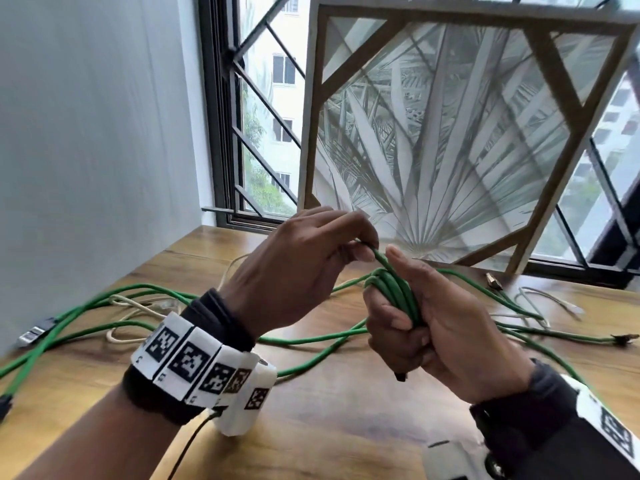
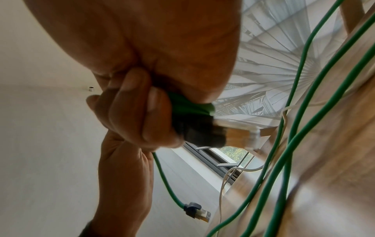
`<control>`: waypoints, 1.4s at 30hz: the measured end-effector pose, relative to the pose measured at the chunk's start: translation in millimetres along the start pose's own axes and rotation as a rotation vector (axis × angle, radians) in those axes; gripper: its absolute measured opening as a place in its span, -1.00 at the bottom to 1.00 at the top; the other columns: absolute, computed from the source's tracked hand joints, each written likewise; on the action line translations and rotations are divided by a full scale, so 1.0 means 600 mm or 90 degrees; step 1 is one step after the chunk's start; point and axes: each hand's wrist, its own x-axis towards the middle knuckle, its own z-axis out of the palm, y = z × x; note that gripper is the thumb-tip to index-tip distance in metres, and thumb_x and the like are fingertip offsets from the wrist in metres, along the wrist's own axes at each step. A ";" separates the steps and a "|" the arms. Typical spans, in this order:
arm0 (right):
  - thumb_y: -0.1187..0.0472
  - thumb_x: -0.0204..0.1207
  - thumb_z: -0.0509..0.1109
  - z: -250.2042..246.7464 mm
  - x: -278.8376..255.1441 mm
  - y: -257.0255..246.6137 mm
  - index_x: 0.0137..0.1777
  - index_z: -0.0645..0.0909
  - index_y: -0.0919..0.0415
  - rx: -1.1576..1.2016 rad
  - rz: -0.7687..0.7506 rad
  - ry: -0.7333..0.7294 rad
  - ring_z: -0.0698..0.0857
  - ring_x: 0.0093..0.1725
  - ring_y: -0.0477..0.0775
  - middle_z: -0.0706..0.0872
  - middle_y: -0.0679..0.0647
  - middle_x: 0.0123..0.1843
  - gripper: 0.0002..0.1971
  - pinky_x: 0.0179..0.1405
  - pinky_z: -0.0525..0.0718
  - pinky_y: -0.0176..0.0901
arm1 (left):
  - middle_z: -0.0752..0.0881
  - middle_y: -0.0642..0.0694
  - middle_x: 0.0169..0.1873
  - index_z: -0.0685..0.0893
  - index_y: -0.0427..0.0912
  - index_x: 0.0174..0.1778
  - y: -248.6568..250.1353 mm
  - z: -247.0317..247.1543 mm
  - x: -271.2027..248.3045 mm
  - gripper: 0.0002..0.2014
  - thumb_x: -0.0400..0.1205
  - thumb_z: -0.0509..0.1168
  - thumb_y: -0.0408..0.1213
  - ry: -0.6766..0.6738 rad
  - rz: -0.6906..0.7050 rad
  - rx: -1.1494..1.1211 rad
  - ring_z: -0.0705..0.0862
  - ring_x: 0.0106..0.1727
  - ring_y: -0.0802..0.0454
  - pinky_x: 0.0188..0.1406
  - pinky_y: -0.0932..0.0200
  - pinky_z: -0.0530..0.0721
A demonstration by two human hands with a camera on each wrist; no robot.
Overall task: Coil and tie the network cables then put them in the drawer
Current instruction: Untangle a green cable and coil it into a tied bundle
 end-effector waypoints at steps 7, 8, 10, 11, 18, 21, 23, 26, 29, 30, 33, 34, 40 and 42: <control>-0.09 0.62 0.12 -0.011 -0.005 -0.011 -0.42 0.39 0.15 0.184 -0.047 -0.075 0.07 -0.61 -0.10 0.18 -0.10 -0.61 -0.56 -0.61 -0.09 -0.11 | 0.61 0.20 -0.33 0.70 -0.09 0.01 -0.011 0.008 -0.007 -0.83 0.84 0.25 -0.36 -0.047 -0.106 -0.075 0.64 -0.28 0.16 -0.25 0.16 0.57; -0.05 0.63 0.12 -0.012 -0.005 -0.010 -0.41 0.40 0.15 0.210 -0.057 -0.095 0.07 -0.61 -0.10 0.18 -0.08 -0.61 -0.58 -0.60 -0.11 -0.08 | 0.62 0.11 -0.35 0.67 0.01 -0.01 -0.010 0.013 -0.009 -0.81 0.84 0.23 -0.33 -0.071 -0.116 -0.089 0.63 -0.30 0.06 -0.26 0.06 0.59; 0.00 0.66 0.09 -0.015 -0.004 -0.011 -0.38 0.43 0.16 0.273 -0.085 -0.130 0.06 -0.60 -0.08 0.16 -0.06 -0.60 -0.60 -0.60 -0.08 -0.07 | 0.64 0.03 -0.37 0.60 0.21 -0.01 -0.011 0.018 -0.012 -0.75 0.85 0.22 -0.28 -0.126 -0.136 -0.105 0.62 -0.30 0.01 -0.25 0.05 0.60; 0.01 0.67 0.06 -0.017 -0.005 -0.014 -0.37 0.44 0.16 0.303 -0.096 -0.136 0.05 -0.59 -0.08 0.15 -0.05 -0.59 -0.59 -0.60 -0.05 -0.07 | 0.64 0.02 -0.38 0.60 0.24 0.00 -0.012 0.021 -0.015 -0.74 0.85 0.22 -0.28 -0.155 -0.150 -0.110 0.61 -0.31 0.02 -0.25 0.08 0.60; -0.02 0.76 -0.03 -0.034 -0.010 -0.023 -0.30 0.39 0.08 0.420 -0.162 -0.118 0.14 -0.58 -0.01 0.19 -0.05 -0.54 -0.59 -0.51 0.16 -0.11 | 0.63 0.06 -0.39 0.64 0.26 0.18 -0.003 0.030 -0.017 -0.70 0.78 0.16 -0.29 -0.235 -0.180 -0.141 0.58 -0.31 0.14 -0.21 0.21 0.56; 0.00 0.79 -0.02 -0.043 -0.009 -0.024 -0.23 0.38 0.06 0.465 -0.216 -0.088 0.20 -0.55 -0.03 0.23 -0.07 -0.51 -0.64 -0.48 0.22 -0.16 | 0.62 0.12 -0.39 0.64 0.09 0.46 -0.005 0.037 -0.022 -0.62 0.83 0.18 -0.40 -0.301 -0.198 -0.100 0.61 -0.26 0.32 -0.19 0.36 0.45; 0.03 0.82 -0.02 -0.054 -0.013 -0.028 -0.20 0.37 0.07 0.497 -0.267 -0.043 0.24 -0.52 -0.05 0.28 -0.06 -0.48 -0.66 -0.45 0.28 -0.20 | 0.61 0.15 -0.37 0.61 0.09 0.51 -0.005 0.040 -0.023 -0.60 0.83 0.19 -0.41 -0.310 -0.192 -0.069 0.59 -0.26 0.31 -0.23 0.37 0.42; 0.07 0.87 -0.05 -0.069 -0.018 -0.034 -0.17 0.36 0.07 0.558 -0.332 0.027 0.31 -0.48 -0.05 0.34 -0.03 -0.45 -0.65 -0.38 0.34 -0.22 | 0.63 0.20 -0.31 0.59 0.10 0.45 -0.001 0.040 -0.027 -0.69 0.85 0.17 -0.30 -0.322 -0.170 -0.023 0.57 -0.28 0.27 -0.27 0.32 0.45; 0.11 0.87 0.00 -0.078 -0.015 -0.034 -0.18 0.39 0.11 0.605 -0.365 0.092 0.37 -0.46 -0.03 0.33 -0.03 -0.42 -0.65 -0.35 0.42 -0.19 | 0.64 0.17 -0.23 0.58 0.13 0.47 0.015 0.041 -0.026 -0.71 0.87 0.13 -0.21 -0.351 -0.154 0.007 0.55 -0.30 0.33 -0.30 0.38 0.42; 0.10 0.87 0.02 -0.078 -0.012 -0.032 -0.19 0.39 0.11 0.601 -0.375 0.118 0.37 -0.45 -0.03 0.32 -0.03 -0.41 -0.64 -0.35 0.45 -0.19 | 0.66 0.16 -0.21 0.58 0.11 0.49 0.019 0.042 -0.024 -0.70 0.87 0.15 -0.23 -0.367 -0.145 0.010 0.55 -0.30 0.29 -0.31 0.36 0.44; 0.04 0.86 0.08 -0.080 -0.003 -0.029 -0.19 0.41 0.09 0.528 -0.398 0.211 0.37 -0.42 -0.04 0.30 -0.05 -0.37 -0.65 -0.31 0.48 -0.20 | 0.74 0.20 -0.19 0.59 0.14 0.52 0.022 0.042 -0.023 -0.66 0.85 0.19 -0.24 -0.397 -0.120 0.027 0.63 -0.24 0.20 -0.19 0.11 0.64; 0.01 0.86 0.09 -0.082 -0.001 -0.028 -0.19 0.42 0.10 0.506 -0.404 0.231 0.38 -0.41 -0.04 0.30 -0.05 -0.36 -0.64 -0.31 0.50 -0.20 | 0.75 0.23 -0.19 0.59 0.17 0.53 0.021 0.040 -0.024 -0.66 0.85 0.18 -0.21 -0.395 -0.117 0.035 0.65 -0.23 0.19 -0.16 0.03 0.67; -0.02 0.84 0.09 -0.082 0.012 -0.017 -0.19 0.43 0.11 0.406 -0.407 0.284 0.42 -0.41 -0.03 0.34 -0.01 -0.36 -0.64 -0.34 0.53 -0.18 | 0.77 0.24 -0.21 0.70 0.16 0.40 0.035 0.034 -0.023 -0.67 0.81 0.14 -0.13 -0.346 -0.012 0.085 0.71 -0.25 0.21 -0.30 0.17 0.67; -0.01 0.75 0.17 -0.077 0.017 -0.012 -0.18 0.44 0.11 0.344 -0.393 0.304 0.43 -0.39 -0.01 0.36 0.00 -0.37 -0.70 -0.29 0.49 -0.16 | 0.80 0.23 -0.19 0.73 0.18 0.37 0.035 0.033 -0.022 -0.68 0.83 0.11 -0.04 -0.331 0.026 0.119 0.73 -0.26 0.19 -0.30 0.14 0.70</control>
